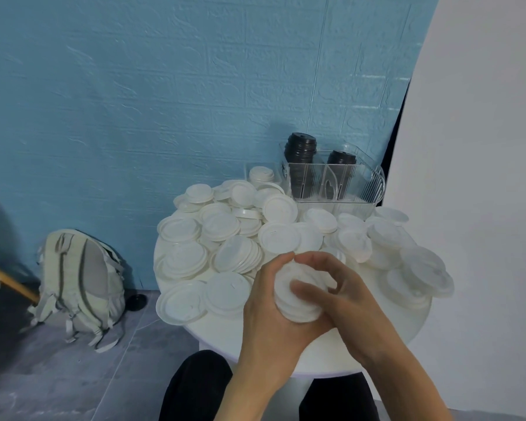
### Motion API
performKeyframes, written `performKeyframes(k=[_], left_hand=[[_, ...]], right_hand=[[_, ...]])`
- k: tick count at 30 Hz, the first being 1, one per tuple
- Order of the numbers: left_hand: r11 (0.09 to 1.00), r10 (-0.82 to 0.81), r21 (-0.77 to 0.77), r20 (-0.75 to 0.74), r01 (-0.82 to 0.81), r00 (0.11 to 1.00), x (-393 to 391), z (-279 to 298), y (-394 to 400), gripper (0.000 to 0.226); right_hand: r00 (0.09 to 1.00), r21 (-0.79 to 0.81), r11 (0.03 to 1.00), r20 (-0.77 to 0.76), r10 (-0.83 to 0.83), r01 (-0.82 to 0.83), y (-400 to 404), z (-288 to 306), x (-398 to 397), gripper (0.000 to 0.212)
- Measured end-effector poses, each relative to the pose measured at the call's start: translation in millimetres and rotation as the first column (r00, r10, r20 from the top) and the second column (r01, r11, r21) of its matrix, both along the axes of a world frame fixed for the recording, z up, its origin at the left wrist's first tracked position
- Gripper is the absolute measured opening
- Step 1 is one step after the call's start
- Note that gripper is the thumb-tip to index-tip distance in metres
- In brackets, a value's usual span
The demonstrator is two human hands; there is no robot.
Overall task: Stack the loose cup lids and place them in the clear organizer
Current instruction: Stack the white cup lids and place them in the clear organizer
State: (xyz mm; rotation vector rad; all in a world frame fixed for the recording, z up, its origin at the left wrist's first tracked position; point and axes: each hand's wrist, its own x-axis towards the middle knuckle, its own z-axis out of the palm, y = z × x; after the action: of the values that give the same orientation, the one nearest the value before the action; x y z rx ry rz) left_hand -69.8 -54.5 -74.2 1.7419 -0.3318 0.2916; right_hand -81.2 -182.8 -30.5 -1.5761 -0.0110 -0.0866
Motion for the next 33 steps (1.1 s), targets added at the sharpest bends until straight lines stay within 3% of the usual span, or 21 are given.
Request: performKeyframes(k=[6,10,16,22,24,26,28,31,33], left_hand=[[0.999,-0.005,0.041,0.05,0.003,0.999,-1.2,5.8,0.0,0.078],[0.997,0.009,0.077,0.098,-0.017,0.995,-1.9,8.5,-0.2,0.085],[0.995,-0.045,0.091,-0.035,0.048,0.998,0.5,2.6,4.0,0.074],[0.996,-0.026,0.084,-0.02,0.027,0.999,2.8,4.1,3.8,0.075],[0.997,-0.003,0.078,-0.006,0.003,1.0,4.8,2.1,6.0,0.076],[0.997,0.009,0.074,-0.006,-0.009,1.0,6.1,0.2,7.7,0.077],[0.997,0.009,0.076,-0.008,-0.009,1.0,6.3,-0.9,8.0,0.08],[0.997,0.018,0.082,-0.004,-0.017,1.0,7.4,-2.5,7.8,0.081],[0.996,0.026,0.083,-0.006,-0.025,1.0,8.4,-4.3,7.2,0.082]], right_hand=[[0.998,0.059,0.996,0.005,-0.06,0.06,0.4,-1.5,5.0,0.07],[0.999,0.133,0.99,-0.001,-0.043,0.043,0.3,-3.6,6.2,0.076],[1.0,0.041,0.999,-0.006,-0.022,0.022,-0.5,-5.4,2.7,0.087],[0.999,-0.139,0.99,-0.047,-0.011,0.005,-7.0,9.5,0.8,0.063],[0.996,-0.229,0.969,0.006,-0.09,0.089,-14.0,13.5,6.7,0.051],[0.946,-0.432,0.842,0.171,-0.276,0.324,-29.4,10.3,21.3,0.038],[0.897,-0.655,0.616,0.265,-0.355,0.437,-45.9,5.1,38.1,0.044],[0.938,-0.896,0.372,0.121,-0.325,0.244,-56.0,-0.3,55.8,0.071],[0.955,-0.946,0.299,0.036,-0.296,0.128,-56.2,-3.5,63.1,0.083]])
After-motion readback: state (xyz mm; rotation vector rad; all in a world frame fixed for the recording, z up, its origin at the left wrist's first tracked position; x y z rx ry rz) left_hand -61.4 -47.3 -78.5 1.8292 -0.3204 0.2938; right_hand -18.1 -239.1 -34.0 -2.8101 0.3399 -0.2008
